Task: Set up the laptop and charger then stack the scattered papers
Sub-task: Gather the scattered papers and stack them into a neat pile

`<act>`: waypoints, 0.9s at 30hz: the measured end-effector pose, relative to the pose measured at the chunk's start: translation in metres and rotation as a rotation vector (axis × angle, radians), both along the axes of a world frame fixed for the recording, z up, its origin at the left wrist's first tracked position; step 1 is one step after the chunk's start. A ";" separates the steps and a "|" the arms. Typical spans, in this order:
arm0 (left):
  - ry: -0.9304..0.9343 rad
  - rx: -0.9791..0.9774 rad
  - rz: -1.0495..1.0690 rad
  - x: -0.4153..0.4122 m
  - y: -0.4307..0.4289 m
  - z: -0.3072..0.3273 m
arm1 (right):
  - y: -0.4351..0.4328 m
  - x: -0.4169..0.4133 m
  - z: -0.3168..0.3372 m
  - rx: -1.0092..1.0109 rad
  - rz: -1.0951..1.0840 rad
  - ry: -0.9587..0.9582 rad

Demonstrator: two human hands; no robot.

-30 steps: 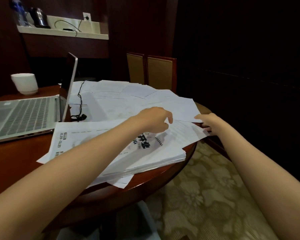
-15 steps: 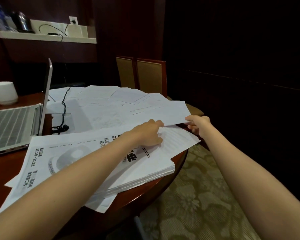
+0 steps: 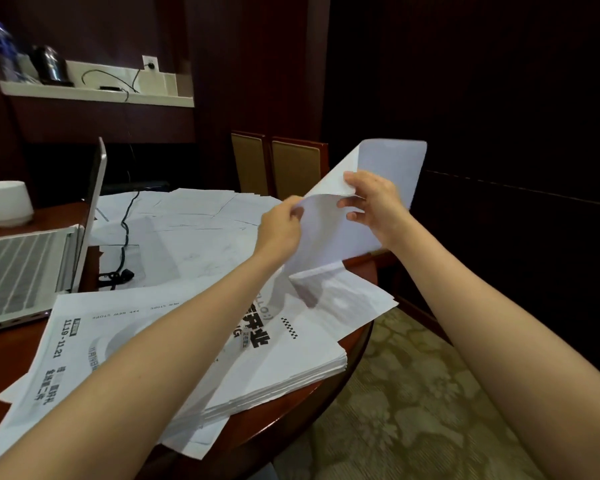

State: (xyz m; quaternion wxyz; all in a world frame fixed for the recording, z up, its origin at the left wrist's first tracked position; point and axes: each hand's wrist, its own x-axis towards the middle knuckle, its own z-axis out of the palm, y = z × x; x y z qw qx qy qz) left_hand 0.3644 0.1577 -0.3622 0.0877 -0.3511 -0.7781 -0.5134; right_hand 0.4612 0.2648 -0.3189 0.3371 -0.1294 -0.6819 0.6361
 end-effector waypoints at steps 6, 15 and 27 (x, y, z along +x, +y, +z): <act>-0.032 0.252 0.108 -0.030 -0.030 0.026 | 0.017 -0.008 -0.004 -0.116 -0.161 0.038; -0.257 0.486 0.192 -0.078 -0.088 0.025 | 0.031 -0.019 -0.026 -0.097 -0.287 -0.107; -0.547 0.342 0.161 -0.105 -0.130 0.006 | 0.002 -0.035 -0.043 0.027 -0.167 -0.096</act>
